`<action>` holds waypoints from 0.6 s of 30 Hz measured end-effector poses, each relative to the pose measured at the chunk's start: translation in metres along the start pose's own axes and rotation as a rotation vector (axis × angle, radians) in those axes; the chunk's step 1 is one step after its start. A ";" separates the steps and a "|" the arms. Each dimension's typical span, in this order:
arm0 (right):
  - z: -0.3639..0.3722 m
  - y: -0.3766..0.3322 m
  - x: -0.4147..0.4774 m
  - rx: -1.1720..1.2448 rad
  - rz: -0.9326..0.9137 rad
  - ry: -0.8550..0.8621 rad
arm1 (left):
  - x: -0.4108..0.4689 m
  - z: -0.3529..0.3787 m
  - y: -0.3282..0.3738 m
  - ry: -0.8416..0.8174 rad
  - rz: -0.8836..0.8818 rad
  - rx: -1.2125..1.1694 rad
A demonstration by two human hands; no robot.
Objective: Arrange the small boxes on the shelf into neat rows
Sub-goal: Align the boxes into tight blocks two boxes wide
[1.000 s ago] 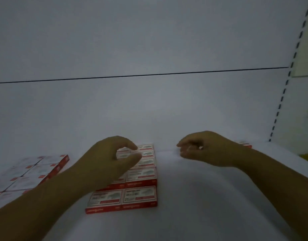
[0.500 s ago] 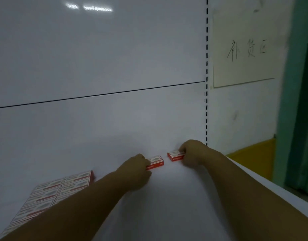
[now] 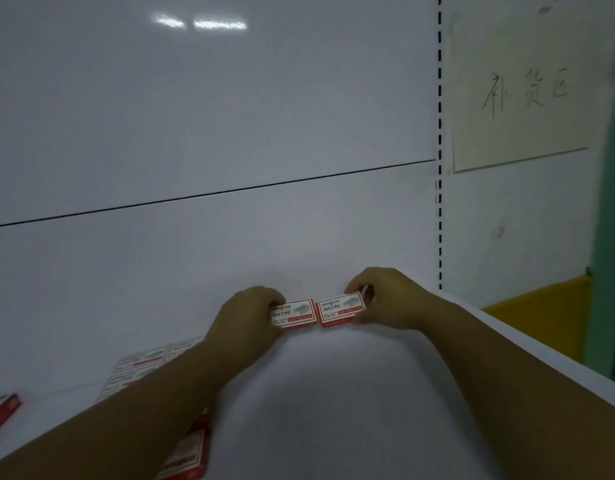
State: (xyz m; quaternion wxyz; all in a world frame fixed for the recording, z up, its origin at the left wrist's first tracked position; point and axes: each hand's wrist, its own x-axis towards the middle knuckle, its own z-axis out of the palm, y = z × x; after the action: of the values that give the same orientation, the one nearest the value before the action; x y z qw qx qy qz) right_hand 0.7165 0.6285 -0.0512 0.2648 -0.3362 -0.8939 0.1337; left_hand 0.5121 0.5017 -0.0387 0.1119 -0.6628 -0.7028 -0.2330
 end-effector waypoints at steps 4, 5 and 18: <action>0.002 -0.035 -0.001 0.076 -0.103 0.091 | -0.028 -0.033 -0.021 0.057 -0.019 -0.057; 0.004 -0.046 -0.003 0.092 -0.129 0.100 | -0.036 -0.041 -0.026 0.073 -0.024 -0.065; 0.035 -0.174 -0.041 0.181 -0.288 -0.089 | -0.182 -0.132 -0.108 -0.023 -0.164 -0.267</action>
State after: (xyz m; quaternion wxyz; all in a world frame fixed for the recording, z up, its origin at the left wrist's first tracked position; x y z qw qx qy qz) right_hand 0.6303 0.4703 -0.0228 0.2703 -0.1733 -0.9280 0.1890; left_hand 0.4033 0.2774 -0.0280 -0.0048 -0.6147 -0.7187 -0.3249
